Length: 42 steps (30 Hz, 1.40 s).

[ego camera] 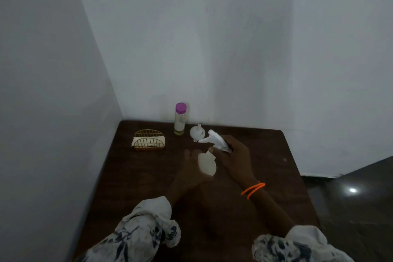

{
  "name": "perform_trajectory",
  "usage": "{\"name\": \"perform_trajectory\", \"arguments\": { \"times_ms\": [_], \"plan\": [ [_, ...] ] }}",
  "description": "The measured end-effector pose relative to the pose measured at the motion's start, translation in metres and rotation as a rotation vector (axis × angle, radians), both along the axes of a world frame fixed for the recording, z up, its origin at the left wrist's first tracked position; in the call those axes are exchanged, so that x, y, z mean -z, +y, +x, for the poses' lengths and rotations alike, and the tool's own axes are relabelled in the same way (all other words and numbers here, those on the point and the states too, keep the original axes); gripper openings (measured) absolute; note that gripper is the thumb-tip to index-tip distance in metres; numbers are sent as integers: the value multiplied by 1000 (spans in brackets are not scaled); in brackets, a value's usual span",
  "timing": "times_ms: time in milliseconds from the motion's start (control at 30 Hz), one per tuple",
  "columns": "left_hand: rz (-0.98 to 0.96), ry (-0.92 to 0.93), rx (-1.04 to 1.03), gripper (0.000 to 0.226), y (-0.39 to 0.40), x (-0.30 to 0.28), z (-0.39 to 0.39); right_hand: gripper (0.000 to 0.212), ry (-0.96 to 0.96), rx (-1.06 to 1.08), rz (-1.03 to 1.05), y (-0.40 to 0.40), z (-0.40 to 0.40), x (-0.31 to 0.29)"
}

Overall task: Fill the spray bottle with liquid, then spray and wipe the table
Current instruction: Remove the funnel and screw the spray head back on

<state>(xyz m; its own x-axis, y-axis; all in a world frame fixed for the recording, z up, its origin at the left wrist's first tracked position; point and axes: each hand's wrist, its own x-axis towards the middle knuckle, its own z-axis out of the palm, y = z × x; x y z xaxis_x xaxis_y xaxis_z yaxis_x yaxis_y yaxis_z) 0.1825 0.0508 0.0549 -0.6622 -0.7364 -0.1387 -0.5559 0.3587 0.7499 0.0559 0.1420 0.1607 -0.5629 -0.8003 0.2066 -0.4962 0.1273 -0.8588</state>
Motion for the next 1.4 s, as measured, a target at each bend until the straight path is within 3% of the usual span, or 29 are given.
{"name": "perform_trajectory", "arguments": {
  "times_ms": [433,600,733,967,1300,1400],
  "plan": [
    [-24,-13,-13,105,-2,-10,3,24,143,2,-17,-14,3,12],
    [-21,9,-25,109,-1,-15,-3,29,192,147,-12,-18,14,13],
    [-31,39,-46,109,0,-20,-6,32,114,205,-27,-23,21,11],
    [25,73,-107,104,-4,-25,-8,21,-10,38,41,-21,8,8],
    [-18,125,-65,105,3,-30,-23,43,34,183,-17,-22,-6,14],
    [8,131,-80,105,2,-28,-21,32,55,120,30,-23,-9,14]
  ]
}}
